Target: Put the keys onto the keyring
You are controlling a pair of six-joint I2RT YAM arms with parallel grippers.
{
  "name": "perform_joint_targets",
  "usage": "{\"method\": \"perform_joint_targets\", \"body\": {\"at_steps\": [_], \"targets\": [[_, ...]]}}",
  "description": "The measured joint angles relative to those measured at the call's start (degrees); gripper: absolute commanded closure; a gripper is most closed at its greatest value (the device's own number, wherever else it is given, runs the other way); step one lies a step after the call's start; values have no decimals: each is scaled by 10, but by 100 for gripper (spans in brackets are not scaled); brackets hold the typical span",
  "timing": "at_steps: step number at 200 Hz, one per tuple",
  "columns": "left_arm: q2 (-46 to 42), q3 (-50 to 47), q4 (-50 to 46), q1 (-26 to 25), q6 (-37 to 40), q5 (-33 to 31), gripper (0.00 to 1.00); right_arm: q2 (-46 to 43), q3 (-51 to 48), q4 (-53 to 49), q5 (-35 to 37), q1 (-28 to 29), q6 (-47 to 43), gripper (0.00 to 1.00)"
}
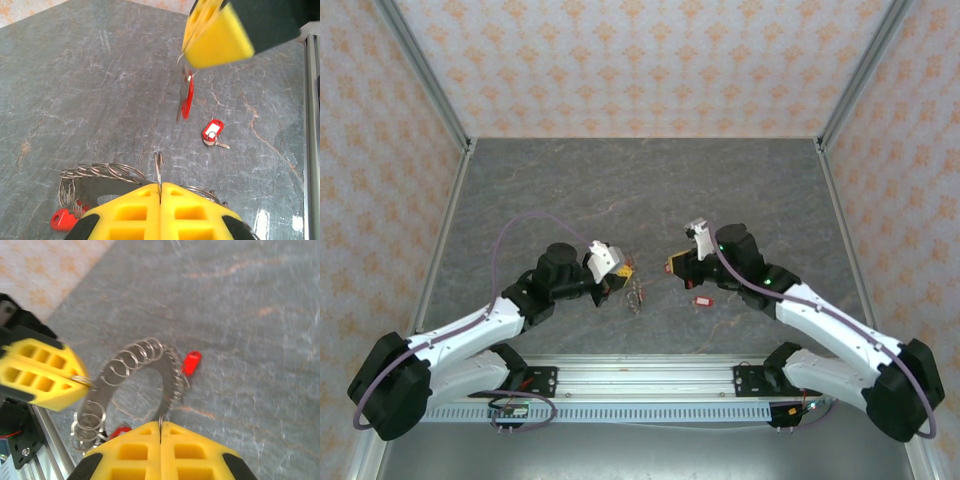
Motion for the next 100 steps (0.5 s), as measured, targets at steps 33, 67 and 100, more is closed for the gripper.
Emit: {"method": "perform_joint_targets", "body": {"at_steps": [33,67,100], "targets": [[1,2,-4,0,8,9,100,-30,-31,61,-29,18,-70,100],[2,4,-4,0,10,15,100,-25,-33,94,-62,42,-137,100],[2,5,-5,-3,15,26,100,-9,-33,110,-85,47,-174,100]]}}
